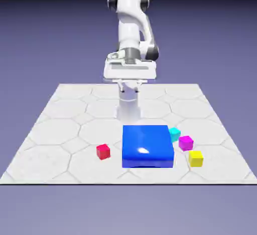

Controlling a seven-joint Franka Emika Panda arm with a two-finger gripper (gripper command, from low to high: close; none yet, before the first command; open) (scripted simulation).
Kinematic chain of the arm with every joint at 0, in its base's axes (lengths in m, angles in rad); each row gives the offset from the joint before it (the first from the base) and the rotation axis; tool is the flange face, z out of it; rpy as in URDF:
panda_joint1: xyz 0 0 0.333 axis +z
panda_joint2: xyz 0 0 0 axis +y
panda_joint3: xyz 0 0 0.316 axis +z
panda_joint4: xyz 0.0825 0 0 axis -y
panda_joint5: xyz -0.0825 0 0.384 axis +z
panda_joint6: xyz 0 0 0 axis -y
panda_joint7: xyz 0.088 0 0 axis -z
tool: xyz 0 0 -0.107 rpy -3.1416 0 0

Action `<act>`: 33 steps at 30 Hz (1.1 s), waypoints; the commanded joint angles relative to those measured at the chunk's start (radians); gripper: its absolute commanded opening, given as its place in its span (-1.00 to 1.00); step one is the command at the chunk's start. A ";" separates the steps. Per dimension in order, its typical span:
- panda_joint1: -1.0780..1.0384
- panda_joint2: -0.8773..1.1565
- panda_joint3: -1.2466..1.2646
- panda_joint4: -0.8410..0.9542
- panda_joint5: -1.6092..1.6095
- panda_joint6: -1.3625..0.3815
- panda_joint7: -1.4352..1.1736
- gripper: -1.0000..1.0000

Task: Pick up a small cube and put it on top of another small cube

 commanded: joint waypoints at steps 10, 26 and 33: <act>-0.318 0.362 0.117 0.103 0.110 -0.256 0.268 0.00; -0.556 0.868 0.204 0.192 0.197 -0.267 0.489 0.00; -0.579 0.687 0.212 0.188 0.201 -0.445 0.491 -1.00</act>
